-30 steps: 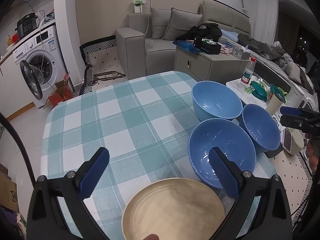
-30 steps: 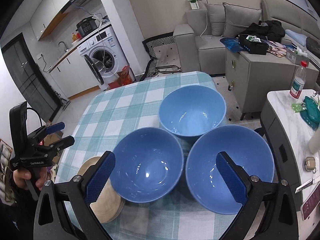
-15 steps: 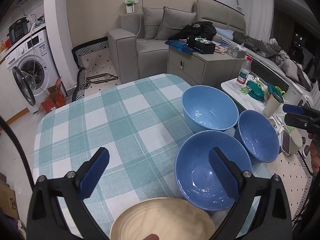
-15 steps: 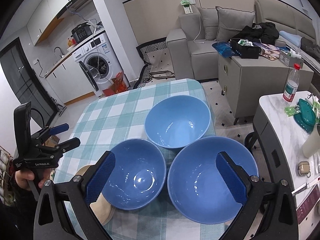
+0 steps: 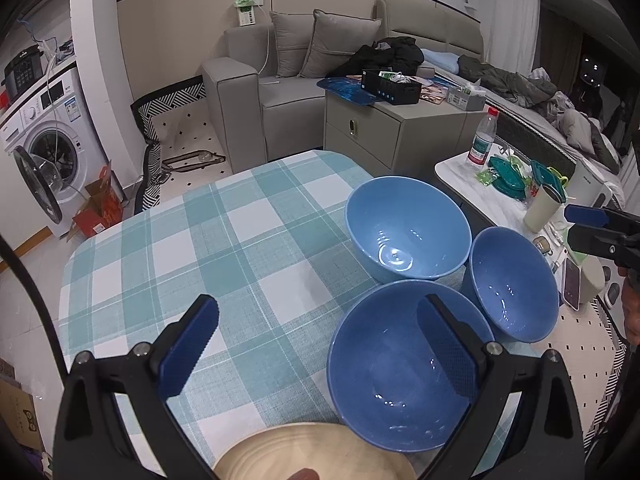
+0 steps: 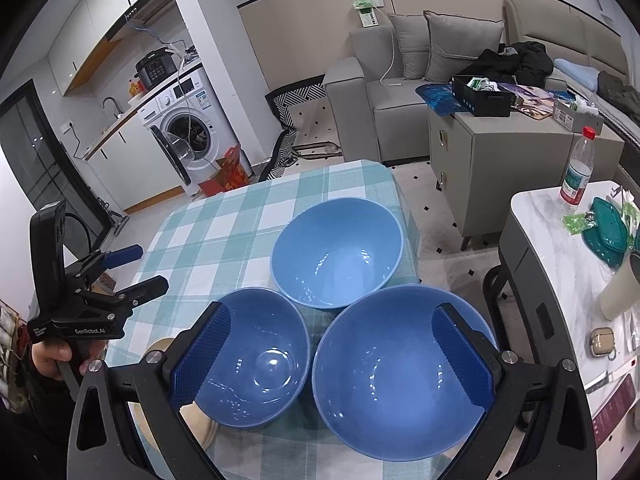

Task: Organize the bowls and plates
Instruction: 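Move both open tools toward the rim of a large blue bowl, then close the left tool on the blue bowl rim while the right tool grips it too, then lift the gripped blue bowl off the table with both tools, then carry the blue bowl with both tools over another blue bowl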

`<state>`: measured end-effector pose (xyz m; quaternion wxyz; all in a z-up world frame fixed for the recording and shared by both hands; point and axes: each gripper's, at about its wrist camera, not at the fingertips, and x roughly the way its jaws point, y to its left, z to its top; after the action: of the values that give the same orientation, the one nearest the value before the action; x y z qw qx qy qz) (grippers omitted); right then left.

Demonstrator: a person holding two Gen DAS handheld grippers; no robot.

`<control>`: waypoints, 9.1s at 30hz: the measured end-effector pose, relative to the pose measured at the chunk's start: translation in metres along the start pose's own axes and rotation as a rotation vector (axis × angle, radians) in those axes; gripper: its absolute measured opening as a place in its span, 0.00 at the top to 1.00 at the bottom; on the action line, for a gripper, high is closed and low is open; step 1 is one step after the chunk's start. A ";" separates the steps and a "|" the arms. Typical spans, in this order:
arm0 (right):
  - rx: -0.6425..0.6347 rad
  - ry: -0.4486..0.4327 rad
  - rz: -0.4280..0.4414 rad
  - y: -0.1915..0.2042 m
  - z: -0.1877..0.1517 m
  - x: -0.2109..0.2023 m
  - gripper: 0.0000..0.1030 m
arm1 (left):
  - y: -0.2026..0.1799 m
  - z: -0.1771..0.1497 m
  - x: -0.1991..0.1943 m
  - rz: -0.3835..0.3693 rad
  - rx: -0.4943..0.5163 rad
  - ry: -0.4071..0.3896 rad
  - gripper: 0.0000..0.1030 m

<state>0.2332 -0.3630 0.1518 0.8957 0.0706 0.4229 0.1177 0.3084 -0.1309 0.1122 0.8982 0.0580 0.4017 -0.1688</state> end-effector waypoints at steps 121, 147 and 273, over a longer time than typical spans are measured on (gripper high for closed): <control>0.133 0.285 -0.011 -0.068 0.042 0.178 0.74 | -0.031 0.044 0.157 -0.137 -0.007 0.209 0.78; 0.129 0.251 -0.043 -0.062 0.047 0.166 0.85 | -0.028 0.051 0.142 -0.123 -0.011 0.183 0.80; -0.078 0.209 -0.007 0.052 -0.035 0.076 0.85 | -0.010 -0.057 -0.002 -0.125 -0.009 0.068 0.80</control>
<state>0.2455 -0.2915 0.0848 0.8491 0.0212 0.5095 0.1376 0.2639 -0.1262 0.0760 0.8720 0.0346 0.4356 -0.2208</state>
